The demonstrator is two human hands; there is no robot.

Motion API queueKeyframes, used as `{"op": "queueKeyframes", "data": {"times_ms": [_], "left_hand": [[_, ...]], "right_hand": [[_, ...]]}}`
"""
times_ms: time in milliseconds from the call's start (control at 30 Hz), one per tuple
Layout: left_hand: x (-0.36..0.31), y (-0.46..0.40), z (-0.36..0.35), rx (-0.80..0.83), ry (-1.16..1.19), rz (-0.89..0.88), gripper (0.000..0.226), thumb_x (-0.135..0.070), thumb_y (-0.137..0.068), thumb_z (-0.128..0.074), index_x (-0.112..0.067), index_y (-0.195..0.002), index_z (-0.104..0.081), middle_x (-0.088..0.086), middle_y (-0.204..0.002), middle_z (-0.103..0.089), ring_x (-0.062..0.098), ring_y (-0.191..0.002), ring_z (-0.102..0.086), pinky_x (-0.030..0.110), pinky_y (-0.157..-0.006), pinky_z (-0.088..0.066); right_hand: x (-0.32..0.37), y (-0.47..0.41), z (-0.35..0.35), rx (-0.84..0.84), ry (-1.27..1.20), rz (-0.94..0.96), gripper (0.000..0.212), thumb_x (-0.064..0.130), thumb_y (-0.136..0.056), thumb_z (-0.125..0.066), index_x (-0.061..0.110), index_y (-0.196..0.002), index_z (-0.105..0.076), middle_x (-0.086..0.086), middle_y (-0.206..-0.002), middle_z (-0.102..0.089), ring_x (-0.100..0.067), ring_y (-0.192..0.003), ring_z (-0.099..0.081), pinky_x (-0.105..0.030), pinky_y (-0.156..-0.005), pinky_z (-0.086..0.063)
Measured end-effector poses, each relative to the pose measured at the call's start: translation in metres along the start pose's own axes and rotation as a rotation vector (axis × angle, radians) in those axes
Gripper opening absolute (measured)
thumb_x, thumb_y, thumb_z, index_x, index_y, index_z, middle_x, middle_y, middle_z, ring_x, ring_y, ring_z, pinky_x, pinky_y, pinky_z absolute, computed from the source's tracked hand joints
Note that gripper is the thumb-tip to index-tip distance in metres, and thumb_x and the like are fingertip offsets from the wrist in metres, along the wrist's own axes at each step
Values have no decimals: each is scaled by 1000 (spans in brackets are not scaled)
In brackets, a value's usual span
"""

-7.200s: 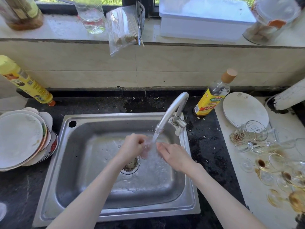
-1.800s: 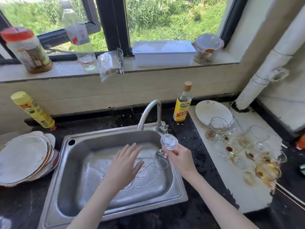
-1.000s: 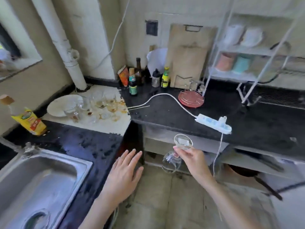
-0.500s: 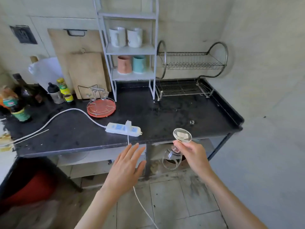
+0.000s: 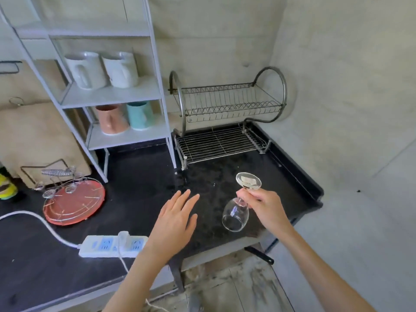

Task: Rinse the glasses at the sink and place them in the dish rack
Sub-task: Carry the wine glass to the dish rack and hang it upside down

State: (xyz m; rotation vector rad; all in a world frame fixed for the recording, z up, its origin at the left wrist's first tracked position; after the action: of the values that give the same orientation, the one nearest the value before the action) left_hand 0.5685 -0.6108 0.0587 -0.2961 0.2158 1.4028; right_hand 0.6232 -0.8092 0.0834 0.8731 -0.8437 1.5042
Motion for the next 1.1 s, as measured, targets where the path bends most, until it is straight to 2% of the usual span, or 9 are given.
{"op": "queueKeyframes", "data": {"times_ms": [200,333,467,567,667,733,800,967,1100], "left_hand": [[27,-116,33,-103,-21,-13,48,-28,-88,-41,-14,-133,-48,14,-141,-44,34,-132,-38,47,-104,-31],[42,-180,67,-174,0,-3,54,-25,-95,-46,-17,-145,-27,8,-154,-17,25,-143,-11,38,-113,-11],[52,-227,91,-208,-73,20,62,-29,-96,-42,-18,-148,-10,5,-156,-3,20,-143,2,35,-113,0],[63,-246,101,-257,-152,91,65,-31,-93,-48,-12,-147,-18,11,-154,-16,27,-142,-12,46,-113,-15],[71,-256,106,-296,-221,147,65,-40,-92,-38,-10,-146,-17,11,-153,-21,29,-140,-18,46,-109,-18],[73,-260,106,-302,-259,180,65,-44,-91,-30,-10,-145,-16,10,-152,-23,27,-139,-19,45,-108,-22],[75,-264,102,-295,-288,197,65,-45,-90,-29,-8,-143,-21,10,-151,-27,28,-138,-24,48,-106,-29],[74,-268,101,-304,-349,214,63,-45,-90,-32,-9,-142,-26,8,-151,-29,29,-138,-27,49,-106,-26],[76,-268,100,-307,-322,232,63,-44,-91,-30,-11,-144,-28,5,-153,-24,27,-140,-22,48,-108,-21]], "right_hand": [[32,-118,8,-3,-9,28,17,21,-87,-64,9,-86,-76,3,-78,-73,-13,-80,-67,-27,-79,-49],[71,-199,15,-12,-67,117,26,25,-88,-63,1,-87,-74,-7,-74,-72,-23,-78,-67,-46,-82,-54],[120,-271,13,0,-100,243,20,24,-91,-58,12,-102,-70,6,-82,-71,0,-71,-67,-18,-72,-55],[144,-325,-3,42,-45,312,23,26,-93,-55,13,-105,-69,16,-74,-66,1,-62,-62,-17,-68,-50],[144,-374,-31,90,51,311,32,32,-91,-58,3,-91,-73,-14,-73,-69,-22,-62,-54,-28,-64,-43],[140,-395,-58,179,116,317,33,30,-92,-58,3,-81,-73,-21,-72,-67,-17,-54,-46,-25,-58,-36],[138,-407,-81,255,169,348,30,28,-92,-57,13,-68,-68,-8,-54,-58,-9,-43,-36,-18,-50,-31],[126,-426,-113,315,184,346,27,30,-92,-57,9,-85,-73,8,-46,-47,-4,-37,-32,-12,-44,-29],[125,-431,-121,320,135,367,30,27,-92,-58,2,-86,-73,-11,-56,-61,-4,-38,-31,-4,-48,-34]]}}
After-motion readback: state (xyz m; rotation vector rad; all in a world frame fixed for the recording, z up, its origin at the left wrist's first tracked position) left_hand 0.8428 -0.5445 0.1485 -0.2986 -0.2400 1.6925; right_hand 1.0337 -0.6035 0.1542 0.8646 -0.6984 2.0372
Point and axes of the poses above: each hand's wrist, its own y-axis away from the middle knuckle, its own z-axis out of the back of the hand, x = y × z, the point moved 10 cm from there along -y, towards the middle knuckle
